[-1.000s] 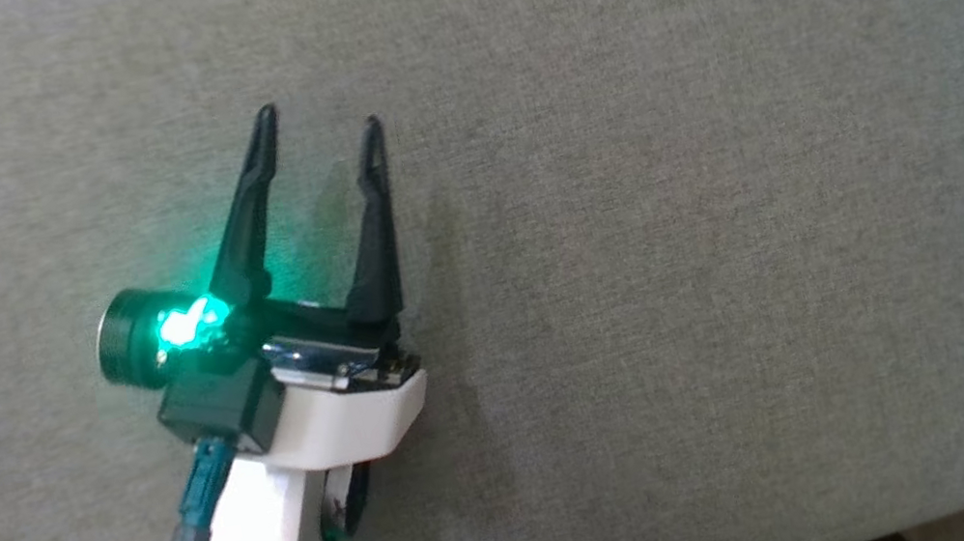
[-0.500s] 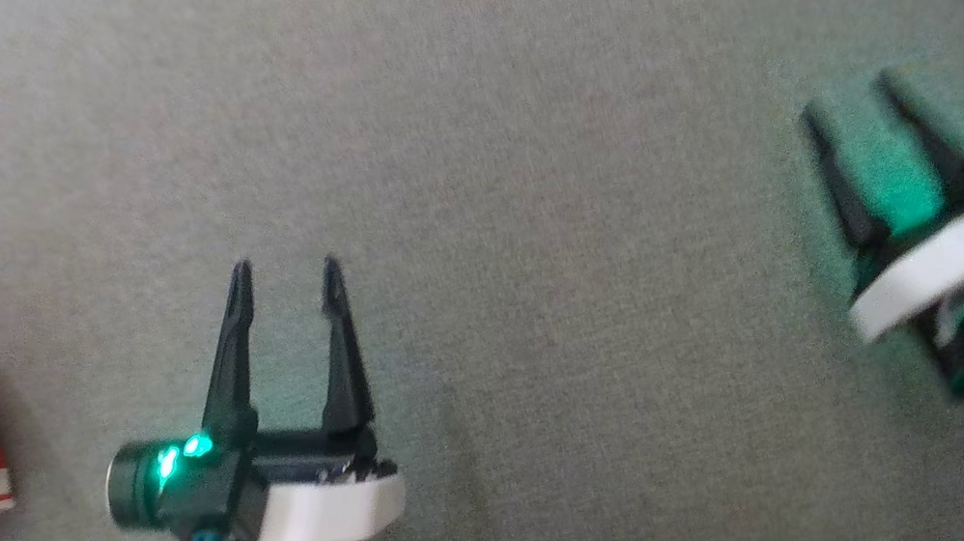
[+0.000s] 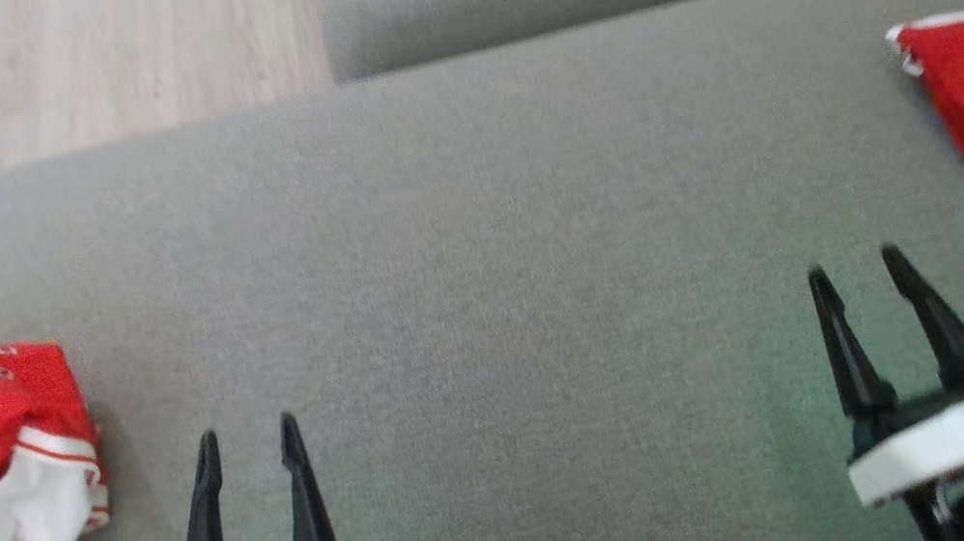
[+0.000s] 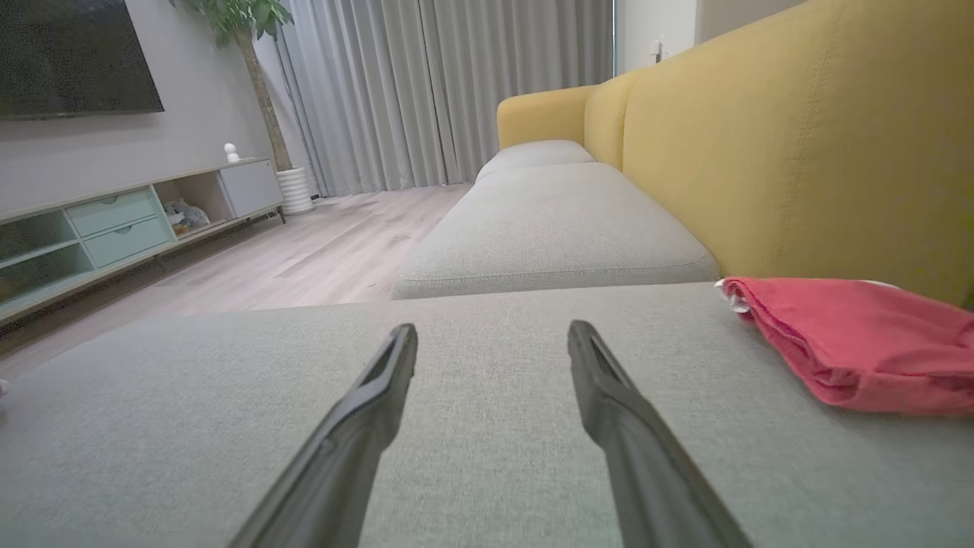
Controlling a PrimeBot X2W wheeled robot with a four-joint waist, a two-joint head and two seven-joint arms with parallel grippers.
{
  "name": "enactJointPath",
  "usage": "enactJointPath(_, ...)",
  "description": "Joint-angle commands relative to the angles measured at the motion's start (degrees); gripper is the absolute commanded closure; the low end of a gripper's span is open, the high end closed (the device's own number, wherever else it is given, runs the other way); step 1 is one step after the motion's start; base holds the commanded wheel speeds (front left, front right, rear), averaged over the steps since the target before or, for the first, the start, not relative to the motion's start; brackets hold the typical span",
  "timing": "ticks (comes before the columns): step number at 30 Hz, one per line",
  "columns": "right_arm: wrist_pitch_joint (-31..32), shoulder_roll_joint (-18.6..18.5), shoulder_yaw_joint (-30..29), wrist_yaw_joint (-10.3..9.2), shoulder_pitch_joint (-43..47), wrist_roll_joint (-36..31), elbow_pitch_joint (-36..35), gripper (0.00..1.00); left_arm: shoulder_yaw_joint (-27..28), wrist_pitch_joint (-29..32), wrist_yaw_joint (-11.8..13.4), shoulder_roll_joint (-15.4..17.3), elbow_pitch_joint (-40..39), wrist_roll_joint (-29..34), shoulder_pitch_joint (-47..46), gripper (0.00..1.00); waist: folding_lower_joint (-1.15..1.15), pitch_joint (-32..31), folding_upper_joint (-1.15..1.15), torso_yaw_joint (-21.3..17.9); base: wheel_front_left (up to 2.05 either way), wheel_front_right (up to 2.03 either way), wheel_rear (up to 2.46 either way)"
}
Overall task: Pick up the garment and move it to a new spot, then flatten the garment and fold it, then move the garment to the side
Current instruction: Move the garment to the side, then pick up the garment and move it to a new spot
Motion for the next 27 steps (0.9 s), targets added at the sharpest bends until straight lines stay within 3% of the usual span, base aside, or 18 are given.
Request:
enactJointPath(1,-0.61,0.33,0.39,-0.04,0.14,-0.95,-2.38,0.00,2.49,-0.09,-0.06,0.21,-1.75,0.11,-0.35,0.00,0.02,-3.36,-0.01,1.04,0.00,0.00,0.00)
enactJointPath(9,-0.62,1.90,-1.02,-0.04,4.32,-2.86,-2.98,0.00,4.02,-0.09,-0.76,0.21,-2.90,0.74,2.50,0.00,0.02,-6.05,-0.01,0.95,0.00,0.00,0.00)
enactJointPath(27,-0.62,2.51,-1.97,-0.04,5.46,-3.40,-2.79,0.00,3.63,-0.09,-1.03,0.21,-2.73,2.46,2.81,0.00,0.02,-5.81,-0.01,1.59,0.00,0.00,0.00)
